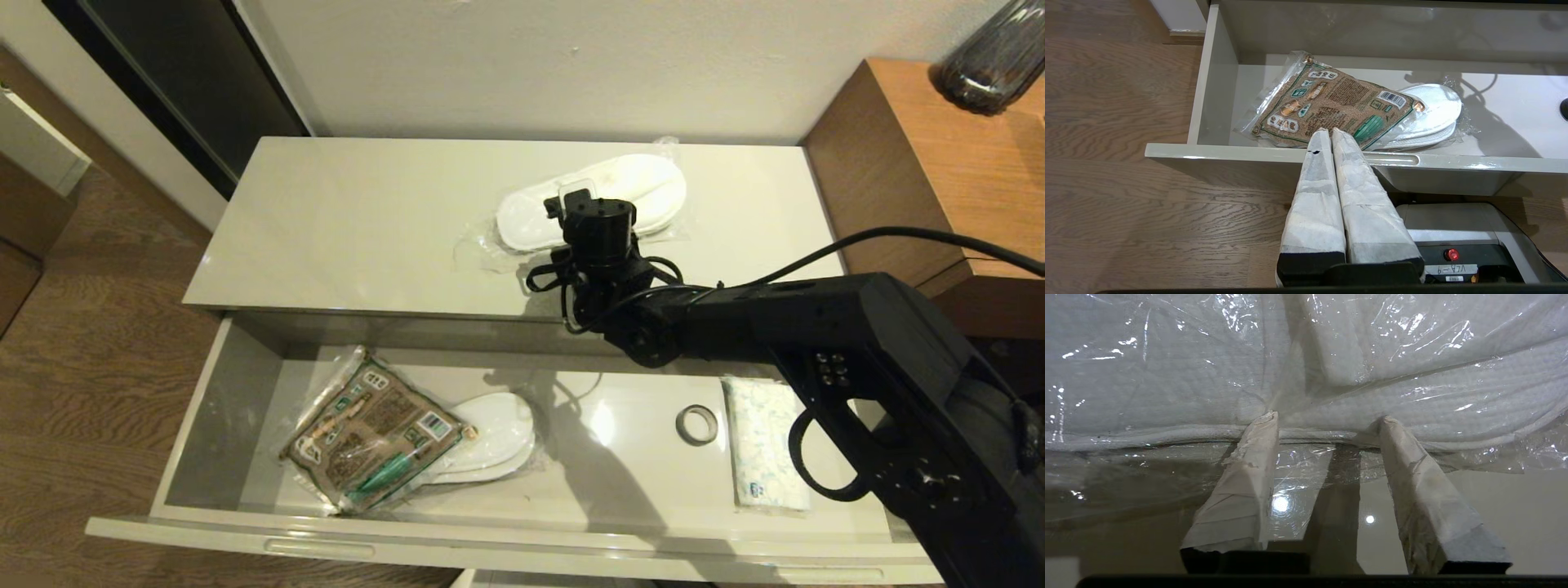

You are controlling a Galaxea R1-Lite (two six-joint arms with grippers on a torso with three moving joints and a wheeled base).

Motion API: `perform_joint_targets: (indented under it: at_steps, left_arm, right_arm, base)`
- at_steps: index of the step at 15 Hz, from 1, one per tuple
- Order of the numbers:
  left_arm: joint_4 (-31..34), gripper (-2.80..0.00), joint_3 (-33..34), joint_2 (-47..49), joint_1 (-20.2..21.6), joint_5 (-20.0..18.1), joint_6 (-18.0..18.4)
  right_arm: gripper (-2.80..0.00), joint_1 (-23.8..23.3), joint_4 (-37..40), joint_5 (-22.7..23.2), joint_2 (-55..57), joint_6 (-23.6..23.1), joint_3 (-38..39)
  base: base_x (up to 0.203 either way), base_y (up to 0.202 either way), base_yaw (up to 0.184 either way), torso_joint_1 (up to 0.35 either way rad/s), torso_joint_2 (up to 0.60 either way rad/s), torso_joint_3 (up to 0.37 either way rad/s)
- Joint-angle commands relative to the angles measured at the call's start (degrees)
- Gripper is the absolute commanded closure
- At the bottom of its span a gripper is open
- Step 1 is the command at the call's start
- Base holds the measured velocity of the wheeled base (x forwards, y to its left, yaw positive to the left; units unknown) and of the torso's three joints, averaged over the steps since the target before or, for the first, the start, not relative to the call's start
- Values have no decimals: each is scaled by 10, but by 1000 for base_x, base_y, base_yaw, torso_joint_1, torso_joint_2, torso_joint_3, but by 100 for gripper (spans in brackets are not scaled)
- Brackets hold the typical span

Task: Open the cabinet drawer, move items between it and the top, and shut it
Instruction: Pick up the disposable slippers on the table

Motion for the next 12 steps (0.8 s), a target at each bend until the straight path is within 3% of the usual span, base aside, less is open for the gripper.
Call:
perform_joint_targets:
  at_steps: [1, 5, 12]
  left_arm:
    - [0, 0, 0, 1, 1, 0, 0]
    - [0, 0, 0, 1, 0, 0, 0]
    - [0, 0, 0, 1, 1, 0, 0]
  right_arm:
    - [0, -15, -1, -16, -5, 3, 1]
    - [0, -55, 3, -30, -59, 10, 37]
    - [0, -83, 20, 15, -265, 28, 261]
  base:
    - [0, 0, 0, 0, 0, 0]
    - [0, 0, 0, 0, 0, 0]
    - [0, 0, 0, 0, 0, 0]
